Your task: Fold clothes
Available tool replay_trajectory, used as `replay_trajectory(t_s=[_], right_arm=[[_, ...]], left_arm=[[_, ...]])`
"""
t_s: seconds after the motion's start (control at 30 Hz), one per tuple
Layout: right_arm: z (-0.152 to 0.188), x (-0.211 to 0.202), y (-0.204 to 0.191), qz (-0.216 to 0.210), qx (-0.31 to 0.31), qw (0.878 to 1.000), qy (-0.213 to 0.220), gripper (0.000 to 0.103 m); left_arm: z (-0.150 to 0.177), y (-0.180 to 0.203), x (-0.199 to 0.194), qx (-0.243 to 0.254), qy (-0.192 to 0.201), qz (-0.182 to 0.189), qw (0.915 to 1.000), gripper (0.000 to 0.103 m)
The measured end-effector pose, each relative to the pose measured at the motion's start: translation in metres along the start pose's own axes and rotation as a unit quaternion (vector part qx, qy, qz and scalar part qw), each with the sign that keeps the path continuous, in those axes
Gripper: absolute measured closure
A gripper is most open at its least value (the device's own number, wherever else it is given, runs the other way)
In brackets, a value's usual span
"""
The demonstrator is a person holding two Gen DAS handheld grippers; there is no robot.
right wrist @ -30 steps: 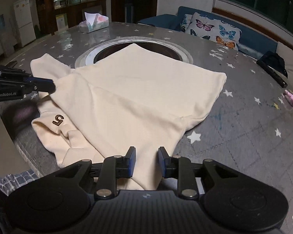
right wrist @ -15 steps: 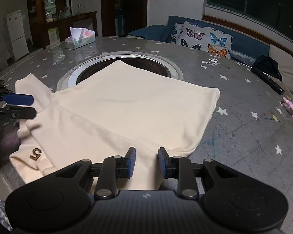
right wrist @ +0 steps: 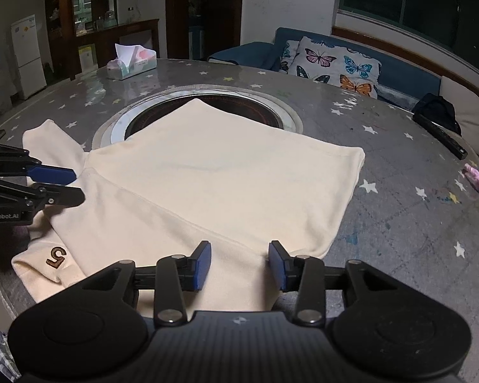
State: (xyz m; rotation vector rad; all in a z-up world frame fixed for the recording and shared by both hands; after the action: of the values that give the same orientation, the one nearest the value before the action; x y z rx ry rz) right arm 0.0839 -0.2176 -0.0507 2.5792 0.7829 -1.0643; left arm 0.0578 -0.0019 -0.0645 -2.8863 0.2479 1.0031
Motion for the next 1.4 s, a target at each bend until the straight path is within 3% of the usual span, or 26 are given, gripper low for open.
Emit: replay_trajectory(t_s=[0.07, 0.2, 0.4, 0.77, 1.03, 1.27, 1.4], right_arm=[[-0.002, -0.002, -0.003, 0.0, -0.001, 1.0, 0.004, 0.06], [-0.005, -0.003, -0.016, -0.003, -0.016, 1.0, 0.01, 0.056], [-0.012, 0.003, -0.054, -0.026, -0.063, 0.998, 0.013, 0.049], [-0.023, 0.028, -0.126, -0.061, -0.132, 0.989, 0.011, 0.047], [-0.03, 0.033, -0.161, -0.084, -0.16, 0.983, 0.017, 0.043], [-0.034, 0.031, -0.157, -0.087, -0.151, 0.984, 0.019, 0.037], [-0.028, 0.033, -0.156, -0.09, -0.152, 0.984, 0.013, 0.037]], left_arm=[[0.0, -0.005, -0.005, -0.006, 0.003, -0.006, 1.0, 0.067], [0.002, -0.022, -0.018, -0.024, 0.011, -0.024, 0.9994, 0.049], [0.012, -0.072, -0.038, -0.073, 0.017, -0.081, 0.9939, 0.034], [0.04, -0.169, -0.054, -0.17, 0.001, -0.185, 0.9677, 0.033], [0.046, -0.203, -0.052, -0.208, 0.0, -0.207, 0.956, 0.033], [0.044, -0.216, -0.042, -0.226, 0.001, -0.211, 0.9509, 0.035], [0.043, -0.224, -0.038, -0.233, 0.004, -0.217, 0.948, 0.046]])
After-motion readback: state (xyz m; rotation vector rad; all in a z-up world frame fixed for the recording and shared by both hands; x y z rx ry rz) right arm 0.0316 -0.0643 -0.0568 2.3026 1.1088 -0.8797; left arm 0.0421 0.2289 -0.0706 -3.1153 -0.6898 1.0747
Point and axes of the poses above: each gripper's, at about its wrist camera, not at the fingertips, and x roughly the way its jaws point, y to its right, z to its underside, the point moved 10 cm from there along x, roughly the way its jaws point, and after that the axes turned 1 degree about -z, right-handed, at the moved point
